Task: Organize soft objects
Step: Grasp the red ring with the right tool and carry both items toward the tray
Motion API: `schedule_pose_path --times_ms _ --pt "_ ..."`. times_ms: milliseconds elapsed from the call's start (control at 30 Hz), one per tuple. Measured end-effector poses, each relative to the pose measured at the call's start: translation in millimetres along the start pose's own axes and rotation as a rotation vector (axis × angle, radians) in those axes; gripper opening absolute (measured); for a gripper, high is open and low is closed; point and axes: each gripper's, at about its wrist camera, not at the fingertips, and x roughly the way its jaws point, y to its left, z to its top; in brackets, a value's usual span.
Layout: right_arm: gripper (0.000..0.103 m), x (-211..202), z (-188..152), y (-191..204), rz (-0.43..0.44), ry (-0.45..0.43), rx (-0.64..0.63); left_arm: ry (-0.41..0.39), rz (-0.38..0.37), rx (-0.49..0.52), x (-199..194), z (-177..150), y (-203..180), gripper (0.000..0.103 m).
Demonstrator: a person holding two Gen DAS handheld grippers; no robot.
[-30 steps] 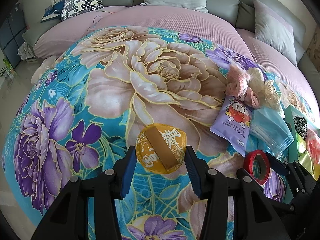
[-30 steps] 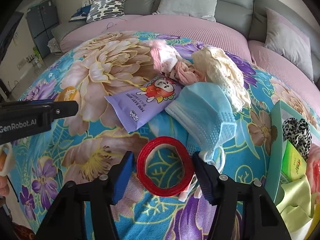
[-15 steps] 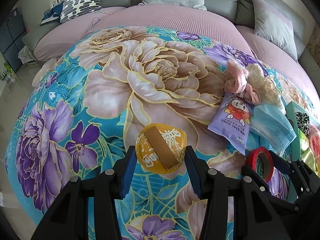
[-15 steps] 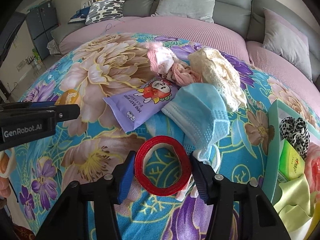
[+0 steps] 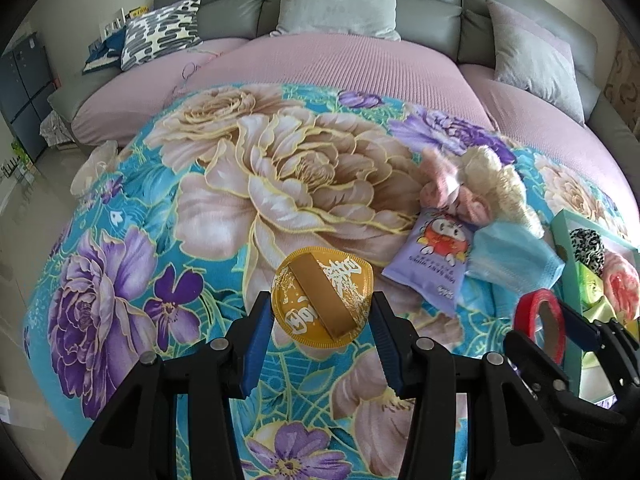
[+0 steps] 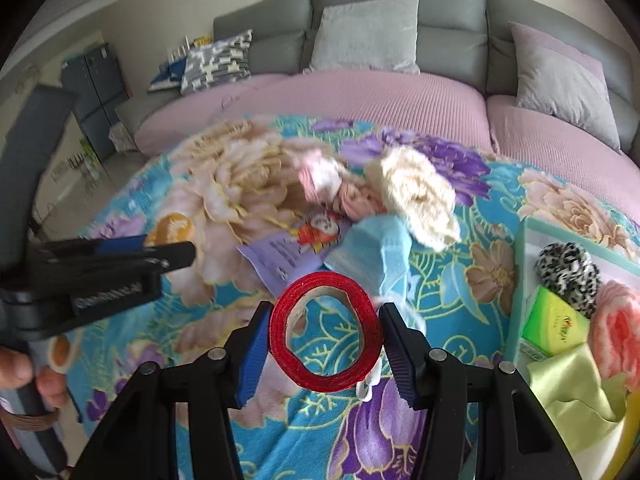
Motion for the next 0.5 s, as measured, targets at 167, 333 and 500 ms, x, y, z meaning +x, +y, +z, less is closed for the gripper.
schedule_pose_path --times_ms 167,333,500 --pt "0.056 -29 5 -3 0.02 -0.073 0.021 -0.035 0.001 0.016 -15 2 -9 0.05" --pt "0.056 -66 6 -17 0.007 -0.152 0.052 -0.076 -0.018 0.055 -32 4 -29 0.05" --pt "0.056 -95 3 -43 -0.057 -0.207 0.091 -0.119 -0.072 0.099 -49 5 -57 0.05"
